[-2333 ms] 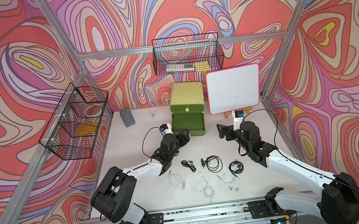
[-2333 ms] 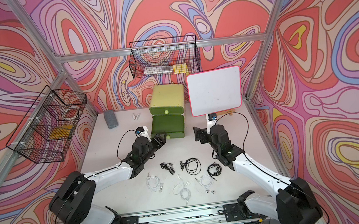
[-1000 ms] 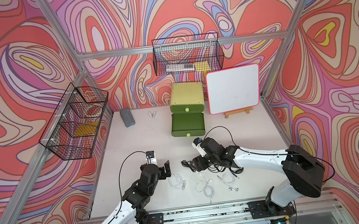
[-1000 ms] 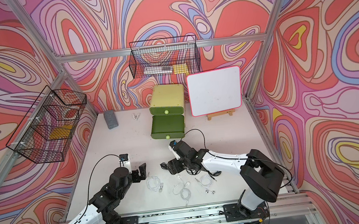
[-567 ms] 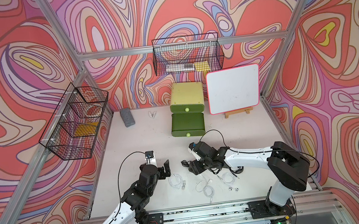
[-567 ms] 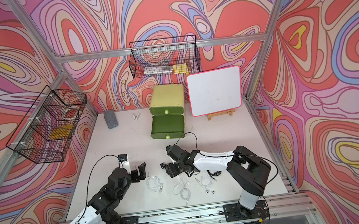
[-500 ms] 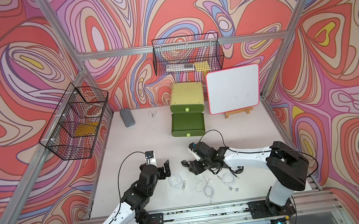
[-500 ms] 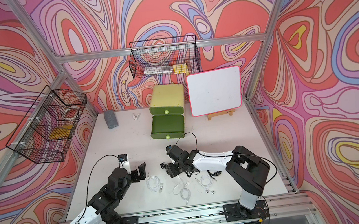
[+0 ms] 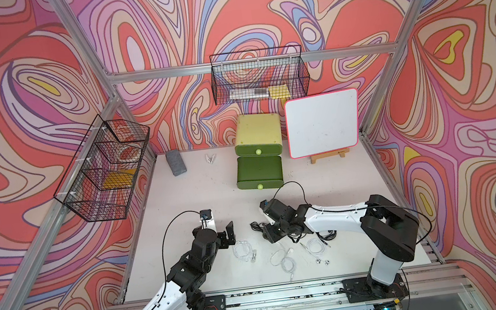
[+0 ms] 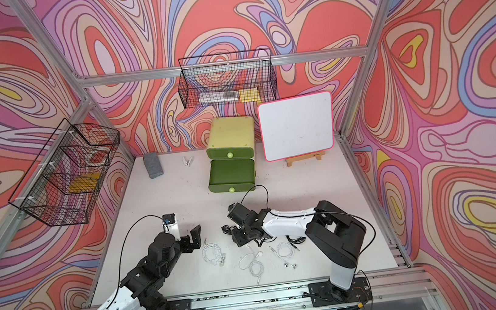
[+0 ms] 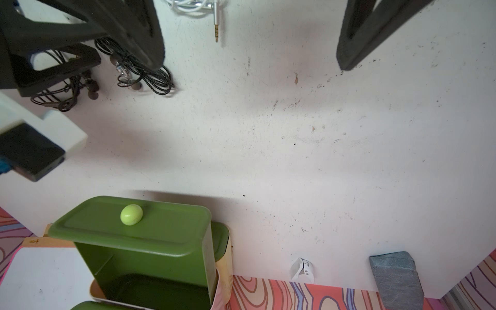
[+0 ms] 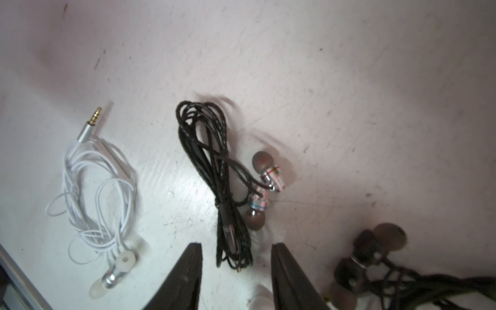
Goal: Place the wired earphones into the drawer by color
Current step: Pick up the wired earphones from the center of the board.
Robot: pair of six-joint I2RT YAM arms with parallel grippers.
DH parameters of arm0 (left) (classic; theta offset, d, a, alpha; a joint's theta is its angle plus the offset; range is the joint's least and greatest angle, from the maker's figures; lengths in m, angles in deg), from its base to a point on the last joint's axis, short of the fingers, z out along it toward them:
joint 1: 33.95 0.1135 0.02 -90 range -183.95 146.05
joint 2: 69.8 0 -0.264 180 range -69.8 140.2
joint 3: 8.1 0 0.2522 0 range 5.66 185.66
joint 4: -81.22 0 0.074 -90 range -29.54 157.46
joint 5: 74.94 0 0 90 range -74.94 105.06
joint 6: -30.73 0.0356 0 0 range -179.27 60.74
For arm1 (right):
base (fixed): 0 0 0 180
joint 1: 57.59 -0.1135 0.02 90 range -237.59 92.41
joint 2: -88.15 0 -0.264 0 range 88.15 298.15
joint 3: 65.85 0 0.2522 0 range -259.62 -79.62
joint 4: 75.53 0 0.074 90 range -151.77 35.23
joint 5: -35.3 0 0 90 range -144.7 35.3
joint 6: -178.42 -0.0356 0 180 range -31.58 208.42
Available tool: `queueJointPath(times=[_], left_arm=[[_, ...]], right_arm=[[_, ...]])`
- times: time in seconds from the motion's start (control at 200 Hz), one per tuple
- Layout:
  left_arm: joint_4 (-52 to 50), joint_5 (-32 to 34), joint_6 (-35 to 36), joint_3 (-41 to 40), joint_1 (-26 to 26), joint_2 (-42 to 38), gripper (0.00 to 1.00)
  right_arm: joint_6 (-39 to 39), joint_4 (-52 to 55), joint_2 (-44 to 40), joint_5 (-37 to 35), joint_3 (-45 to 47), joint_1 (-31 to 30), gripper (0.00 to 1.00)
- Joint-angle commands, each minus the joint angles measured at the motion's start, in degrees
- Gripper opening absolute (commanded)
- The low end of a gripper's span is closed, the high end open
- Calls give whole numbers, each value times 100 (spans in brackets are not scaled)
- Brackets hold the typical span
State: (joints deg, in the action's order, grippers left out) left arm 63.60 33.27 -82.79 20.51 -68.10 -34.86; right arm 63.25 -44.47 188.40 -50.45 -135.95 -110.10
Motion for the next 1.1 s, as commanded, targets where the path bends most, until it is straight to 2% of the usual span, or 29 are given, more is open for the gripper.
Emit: queueJointPath(times=[0.0, 0.406, 1.097], left_arm=[[25, 59, 68, -44, -4, -35, 99], [17, 68, 66, -48, -4, -57, 99], [-1, 83, 50, -62, -4, -101, 99]], right_arm=[[-14, 19, 93, -107, -130, -34, 42], [-11, 1, 313, -128, -185, -40, 32], [39, 69, 180, -158, -194, -45, 2]])
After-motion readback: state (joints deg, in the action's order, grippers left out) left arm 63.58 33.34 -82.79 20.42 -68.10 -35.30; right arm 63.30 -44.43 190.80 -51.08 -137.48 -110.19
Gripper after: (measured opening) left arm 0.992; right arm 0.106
